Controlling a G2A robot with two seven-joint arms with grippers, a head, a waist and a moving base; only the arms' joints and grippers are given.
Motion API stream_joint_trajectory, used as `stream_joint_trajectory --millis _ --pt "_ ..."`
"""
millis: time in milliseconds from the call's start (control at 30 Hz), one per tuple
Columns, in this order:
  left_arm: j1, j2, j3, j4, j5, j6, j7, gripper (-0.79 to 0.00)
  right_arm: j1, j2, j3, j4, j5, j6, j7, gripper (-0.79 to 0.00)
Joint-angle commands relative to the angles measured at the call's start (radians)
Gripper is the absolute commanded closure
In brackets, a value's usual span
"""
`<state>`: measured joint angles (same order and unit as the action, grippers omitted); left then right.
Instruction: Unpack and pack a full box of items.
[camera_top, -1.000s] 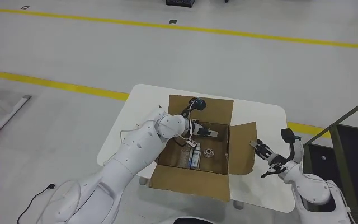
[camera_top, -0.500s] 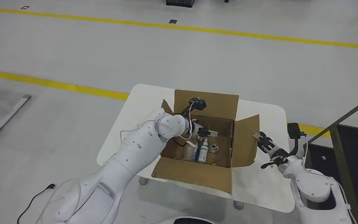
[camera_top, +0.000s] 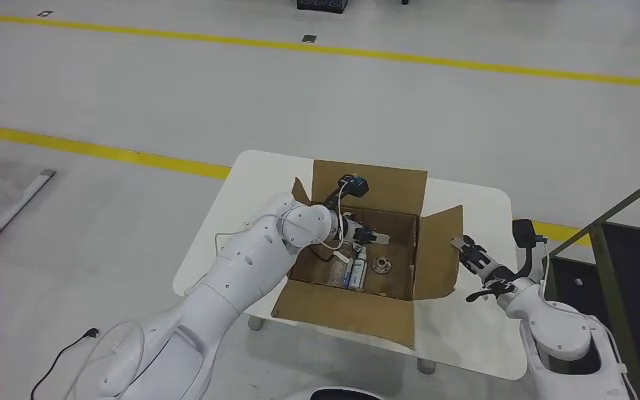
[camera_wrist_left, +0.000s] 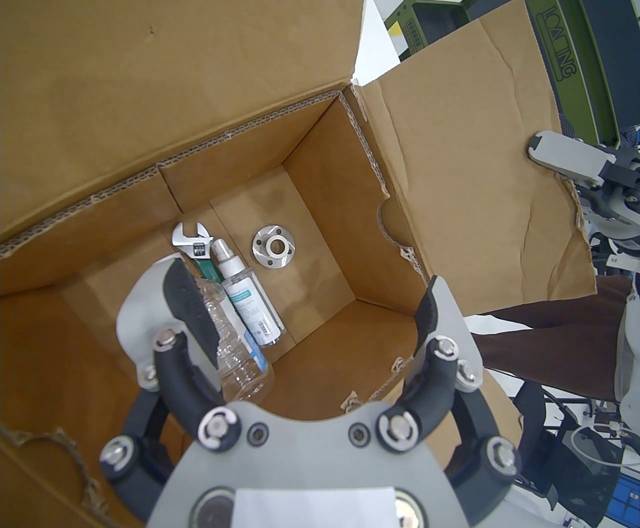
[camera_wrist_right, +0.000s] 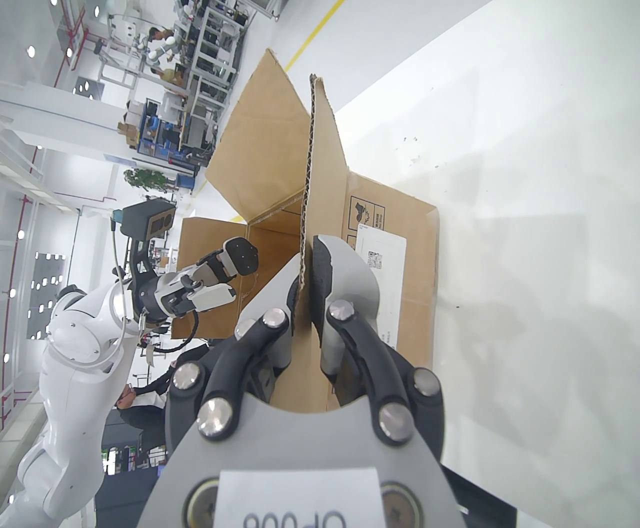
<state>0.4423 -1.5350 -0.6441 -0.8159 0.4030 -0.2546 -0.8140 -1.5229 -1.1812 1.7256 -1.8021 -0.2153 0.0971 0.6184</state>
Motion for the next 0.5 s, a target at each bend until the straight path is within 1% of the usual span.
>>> stream_joint_trajectory --millis 0,67,133,300,467 --pt "0.000 0.000 0.000 0.000 0.000 0.000 0.000 -0.785 -0.007 0.000 -0.003 0.000 0.001 -0.004 -0.003 0.000" --pt "0.000 0.000 0.000 0.000 0.000 0.000 0.000 -0.785 -0.026 0.000 -0.005 -0.006 -0.002 -0.012 -0.005 0.000" --pt "0.018 0.002 0.007 -0.006 0.025 0.024 -0.003 -0.785 -0.047 0.002 0.001 -0.012 -0.003 -0.011 -0.007 0.000" --pt "0.039 0.001 0.026 -0.024 0.051 0.047 -0.091 -0.785 -0.085 0.003 0.018 -0.036 0.017 -0.004 -0.008 0.000" --pt "0.033 -0.004 0.067 -0.004 0.155 0.073 -0.135 -0.785 -0.098 0.004 0.019 -0.041 0.022 0.002 -0.025 0.000"
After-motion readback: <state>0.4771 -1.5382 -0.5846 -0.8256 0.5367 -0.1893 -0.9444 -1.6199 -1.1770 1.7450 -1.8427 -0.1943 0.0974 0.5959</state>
